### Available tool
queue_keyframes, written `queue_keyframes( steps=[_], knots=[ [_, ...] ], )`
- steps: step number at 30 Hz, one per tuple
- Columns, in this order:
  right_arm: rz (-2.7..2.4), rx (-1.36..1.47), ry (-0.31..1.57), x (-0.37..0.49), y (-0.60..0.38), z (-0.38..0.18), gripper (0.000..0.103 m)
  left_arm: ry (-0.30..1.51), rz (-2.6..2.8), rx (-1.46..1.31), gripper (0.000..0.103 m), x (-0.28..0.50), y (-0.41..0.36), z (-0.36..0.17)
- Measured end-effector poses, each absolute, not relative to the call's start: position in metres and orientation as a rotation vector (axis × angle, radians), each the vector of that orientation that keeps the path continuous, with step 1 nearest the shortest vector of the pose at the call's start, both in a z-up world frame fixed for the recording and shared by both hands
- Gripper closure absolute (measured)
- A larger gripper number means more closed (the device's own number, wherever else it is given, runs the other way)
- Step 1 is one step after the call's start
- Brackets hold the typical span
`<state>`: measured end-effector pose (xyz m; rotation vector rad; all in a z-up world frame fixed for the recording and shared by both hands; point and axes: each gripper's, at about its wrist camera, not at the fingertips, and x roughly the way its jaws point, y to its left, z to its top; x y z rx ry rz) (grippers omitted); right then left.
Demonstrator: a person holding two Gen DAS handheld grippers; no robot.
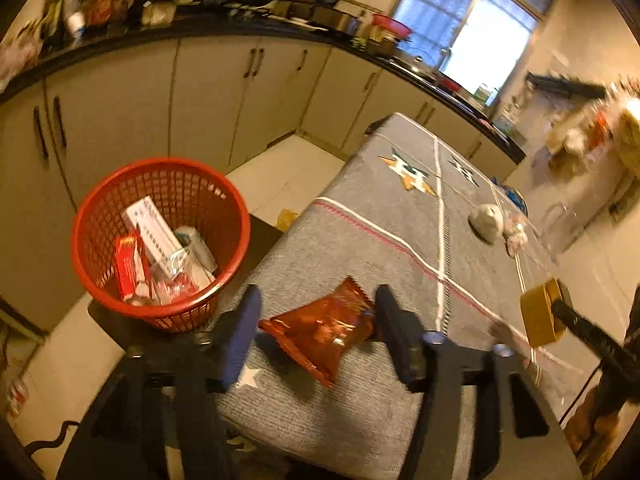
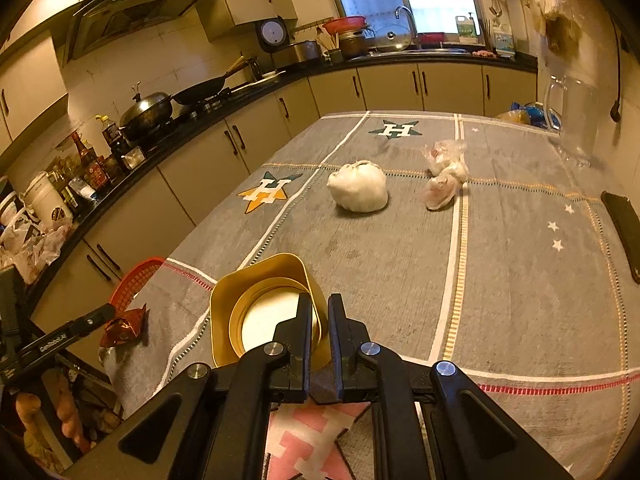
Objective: Collect trash
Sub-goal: 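Carry the snack packet and yellow container toward the red wastebasket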
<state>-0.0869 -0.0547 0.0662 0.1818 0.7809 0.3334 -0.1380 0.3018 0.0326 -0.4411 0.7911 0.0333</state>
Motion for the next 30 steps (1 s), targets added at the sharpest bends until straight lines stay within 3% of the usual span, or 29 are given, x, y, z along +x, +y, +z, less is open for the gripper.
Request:
queue_keyframes(
  steps=[3,15,16,18,30],
  knots=[
    [0.346,0.185,0.783,-0.087,-0.054,0.065,0.094,0.783,0.043,-0.470,0.036,-0.134,0.307,0.028],
    [0.380,0.206,0.801,-0.089,-0.055,0.060,0.094,0.846,-0.135,-0.286,0.035,-0.125,0.250,0.018],
    [0.380,0.205,0.798,-0.090,-0.055,0.061,0.094,0.846,-0.136,-0.264,0.036,-0.126,0.246,0.018],
    [0.379,0.203,0.793,-0.092,-0.055,0.062,0.094,0.851,-0.138,-0.242,0.064,-0.128,0.243,0.018],
    [0.405,0.200,0.791,-0.100,-0.046,0.066,0.094,0.764,-0.096,-0.279,0.067,-0.146,0.255,0.042]
  ],
)
